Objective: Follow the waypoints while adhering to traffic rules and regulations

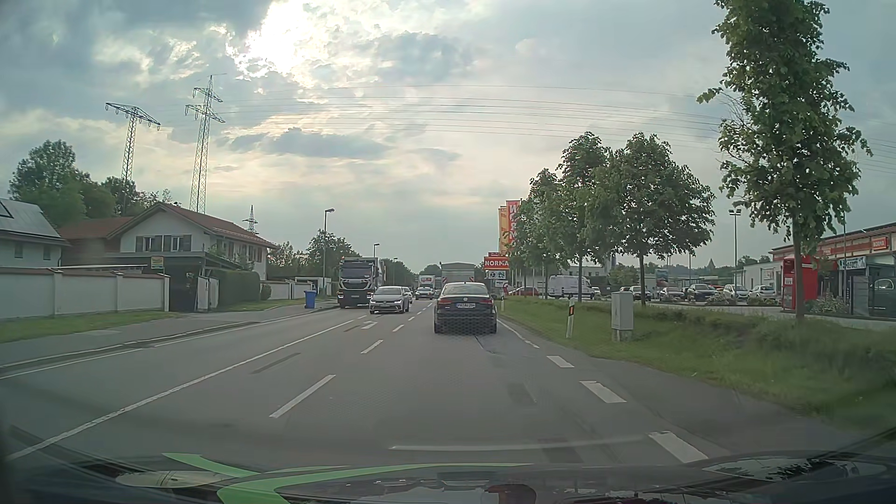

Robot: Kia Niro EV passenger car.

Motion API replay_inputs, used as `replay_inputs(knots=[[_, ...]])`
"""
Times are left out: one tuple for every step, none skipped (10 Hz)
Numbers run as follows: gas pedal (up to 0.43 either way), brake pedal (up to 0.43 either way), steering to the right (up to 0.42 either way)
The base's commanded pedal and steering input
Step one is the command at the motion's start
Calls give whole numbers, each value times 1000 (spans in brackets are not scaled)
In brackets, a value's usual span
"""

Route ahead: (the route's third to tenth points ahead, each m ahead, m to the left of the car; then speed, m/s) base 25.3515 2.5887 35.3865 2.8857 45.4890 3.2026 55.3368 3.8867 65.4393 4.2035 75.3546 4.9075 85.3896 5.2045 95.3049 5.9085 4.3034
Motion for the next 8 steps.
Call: replay_inputs(knots=[[67, 0, 0], [67, 0, 0], [67, 0, -1], [67, 0, -2], [59, 0, -3], [39, 0, -4], [39, 0, -5], [39, 0, -5]])
